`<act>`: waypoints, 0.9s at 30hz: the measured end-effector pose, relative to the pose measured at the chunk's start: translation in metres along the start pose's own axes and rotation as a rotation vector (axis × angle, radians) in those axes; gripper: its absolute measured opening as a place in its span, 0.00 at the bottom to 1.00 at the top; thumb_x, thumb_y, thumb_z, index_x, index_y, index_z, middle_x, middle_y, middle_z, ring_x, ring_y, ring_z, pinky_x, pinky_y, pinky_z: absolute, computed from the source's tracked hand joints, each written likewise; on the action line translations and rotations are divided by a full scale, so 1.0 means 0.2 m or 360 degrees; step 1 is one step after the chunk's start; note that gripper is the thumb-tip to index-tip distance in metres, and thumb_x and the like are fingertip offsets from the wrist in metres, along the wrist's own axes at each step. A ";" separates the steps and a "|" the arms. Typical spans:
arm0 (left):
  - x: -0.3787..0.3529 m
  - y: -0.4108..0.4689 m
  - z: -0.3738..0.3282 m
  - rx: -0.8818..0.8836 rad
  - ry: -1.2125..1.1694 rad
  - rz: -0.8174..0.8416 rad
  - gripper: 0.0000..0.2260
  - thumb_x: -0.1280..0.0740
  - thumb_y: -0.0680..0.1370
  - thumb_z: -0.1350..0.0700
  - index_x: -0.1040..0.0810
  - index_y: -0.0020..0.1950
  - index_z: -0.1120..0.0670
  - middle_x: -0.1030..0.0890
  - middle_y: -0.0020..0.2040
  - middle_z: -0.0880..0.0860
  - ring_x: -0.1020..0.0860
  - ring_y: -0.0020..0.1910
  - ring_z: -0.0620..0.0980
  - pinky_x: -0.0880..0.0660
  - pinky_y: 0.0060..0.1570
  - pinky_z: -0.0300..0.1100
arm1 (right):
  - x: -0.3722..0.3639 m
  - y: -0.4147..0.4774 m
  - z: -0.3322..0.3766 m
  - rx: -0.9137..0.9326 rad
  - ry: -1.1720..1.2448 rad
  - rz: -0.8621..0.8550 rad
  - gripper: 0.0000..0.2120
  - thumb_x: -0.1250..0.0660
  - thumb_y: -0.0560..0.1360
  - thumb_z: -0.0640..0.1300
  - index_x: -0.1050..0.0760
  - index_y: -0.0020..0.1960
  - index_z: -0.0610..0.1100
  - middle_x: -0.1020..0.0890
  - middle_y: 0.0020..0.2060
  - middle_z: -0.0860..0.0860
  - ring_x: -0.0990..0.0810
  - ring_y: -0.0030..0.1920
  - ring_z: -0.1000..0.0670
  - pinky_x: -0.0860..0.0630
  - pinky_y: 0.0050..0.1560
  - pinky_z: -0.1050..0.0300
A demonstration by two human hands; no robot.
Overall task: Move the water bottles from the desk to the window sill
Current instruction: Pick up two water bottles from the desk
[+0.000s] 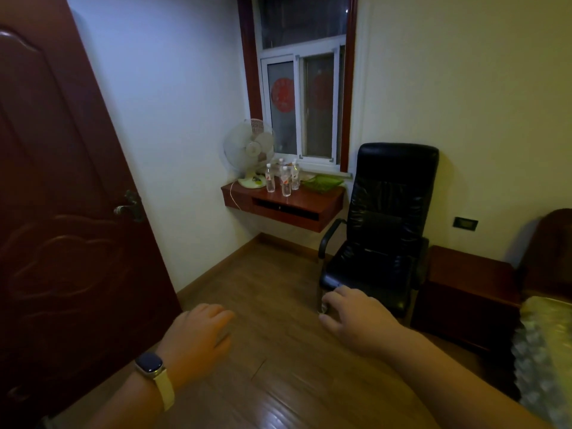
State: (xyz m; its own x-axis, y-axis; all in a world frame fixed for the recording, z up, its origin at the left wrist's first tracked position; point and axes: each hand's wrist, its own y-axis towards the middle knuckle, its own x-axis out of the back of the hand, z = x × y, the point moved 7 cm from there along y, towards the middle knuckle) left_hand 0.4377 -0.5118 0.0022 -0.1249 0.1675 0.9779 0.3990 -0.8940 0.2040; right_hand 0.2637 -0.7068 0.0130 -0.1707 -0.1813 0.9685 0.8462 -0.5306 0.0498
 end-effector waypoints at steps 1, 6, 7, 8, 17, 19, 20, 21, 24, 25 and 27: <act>-0.02 0.06 0.03 0.0016 0.0036 -0.0011 0.19 0.19 0.61 0.45 0.18 0.50 0.45 0.17 0.45 0.44 0.17 0.42 0.43 0.21 0.37 0.38 | 0.00 0.06 -0.01 0.0011 -0.0004 -0.0004 0.22 0.40 0.78 0.61 0.32 0.70 0.55 0.27 0.63 0.55 0.26 0.60 0.54 0.25 0.58 0.54; -0.13 0.33 0.16 0.0040 -0.0051 0.0039 0.17 0.30 0.74 0.45 0.22 0.62 0.46 0.20 0.58 0.45 0.21 0.56 0.46 0.24 0.53 0.43 | -0.05 0.37 -0.04 0.0025 -0.0032 -0.0011 0.22 0.40 0.78 0.61 0.33 0.70 0.55 0.27 0.63 0.56 0.26 0.61 0.54 0.25 0.59 0.55; -0.16 0.39 0.19 0.0029 -0.0057 0.0020 0.17 0.34 0.77 0.44 0.24 0.65 0.46 0.22 0.62 0.45 0.23 0.61 0.46 0.27 0.59 0.44 | -0.06 0.44 -0.04 0.0015 -0.0031 -0.0008 0.22 0.40 0.78 0.61 0.32 0.70 0.55 0.27 0.63 0.56 0.26 0.60 0.55 0.25 0.58 0.56; -0.19 0.45 0.23 0.0024 -0.0062 0.0007 0.18 0.37 0.78 0.44 0.25 0.66 0.47 0.23 0.64 0.45 0.25 0.64 0.47 0.29 0.61 0.44 | -0.08 0.52 -0.04 0.0007 -0.0032 -0.0006 0.22 0.40 0.78 0.61 0.32 0.69 0.55 0.27 0.62 0.56 0.26 0.59 0.55 0.25 0.57 0.56; -0.43 1.13 0.76 0.0002 -0.0202 0.0135 0.14 0.42 0.80 0.40 0.28 0.63 0.41 0.28 0.63 0.40 0.30 0.62 0.39 0.35 0.62 0.35 | -0.14 1.28 0.01 -0.0124 -0.0068 0.0013 0.22 0.39 0.78 0.60 0.32 0.70 0.55 0.26 0.63 0.56 0.26 0.60 0.55 0.25 0.58 0.56; -0.45 1.28 0.87 -0.0019 -0.0213 0.0183 0.15 0.42 0.80 0.40 0.29 0.65 0.42 0.29 0.66 0.41 0.31 0.64 0.40 0.35 0.63 0.35 | -0.11 1.45 0.03 -0.0150 -0.0064 -0.0024 0.22 0.39 0.78 0.59 0.32 0.70 0.55 0.26 0.63 0.56 0.26 0.60 0.55 0.25 0.59 0.56; -0.46 1.35 0.92 -0.0019 -0.0228 0.0202 0.17 0.42 0.80 0.41 0.30 0.68 0.42 0.30 0.68 0.42 0.32 0.66 0.41 0.35 0.65 0.36 | -0.10 1.53 0.05 -0.0162 -0.0053 -0.0044 0.22 0.39 0.79 0.59 0.32 0.70 0.54 0.26 0.63 0.56 0.26 0.60 0.55 0.25 0.59 0.56; -0.46 1.42 0.97 -0.0033 -0.0223 0.0200 0.19 0.41 0.80 0.42 0.32 0.70 0.44 0.31 0.69 0.44 0.32 0.68 0.42 0.35 0.66 0.37 | -0.10 1.60 0.06 -0.0167 -0.0045 -0.0058 0.22 0.39 0.79 0.59 0.32 0.70 0.54 0.26 0.63 0.56 0.26 0.60 0.55 0.25 0.59 0.57; -0.47 1.60 1.10 -0.0043 -0.0234 0.0153 0.21 0.40 0.80 0.43 0.34 0.72 0.45 0.32 0.72 0.45 0.32 0.69 0.43 0.35 0.68 0.38 | -0.12 1.80 0.09 -0.0159 -0.0056 -0.0047 0.22 0.40 0.79 0.60 0.32 0.70 0.54 0.26 0.63 0.56 0.26 0.60 0.55 0.25 0.58 0.58; -0.48 1.65 1.13 -0.0043 -0.0242 0.0146 0.21 0.40 0.80 0.43 0.34 0.73 0.45 0.32 0.72 0.45 0.33 0.70 0.43 0.36 0.69 0.38 | -0.12 1.86 0.10 -0.0154 -0.0062 -0.0034 0.22 0.40 0.79 0.60 0.32 0.70 0.54 0.26 0.63 0.56 0.26 0.60 0.55 0.25 0.58 0.58; -0.50 1.75 1.19 -0.0041 -0.0275 0.0156 0.21 0.41 0.80 0.43 0.35 0.73 0.44 0.33 0.72 0.45 0.34 0.71 0.42 0.37 0.69 0.38 | -0.13 1.99 0.09 -0.0148 -0.0073 -0.0020 0.22 0.40 0.79 0.59 0.32 0.70 0.54 0.26 0.63 0.56 0.26 0.60 0.55 0.25 0.58 0.58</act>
State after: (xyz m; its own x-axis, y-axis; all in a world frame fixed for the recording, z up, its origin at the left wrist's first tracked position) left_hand 0.8057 -0.7427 -0.0131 0.0722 0.1457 0.9867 0.3778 -0.9196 0.1082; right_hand 0.6142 -0.8979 0.0123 -0.1562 -0.1372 0.9782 0.7933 -0.6075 0.0414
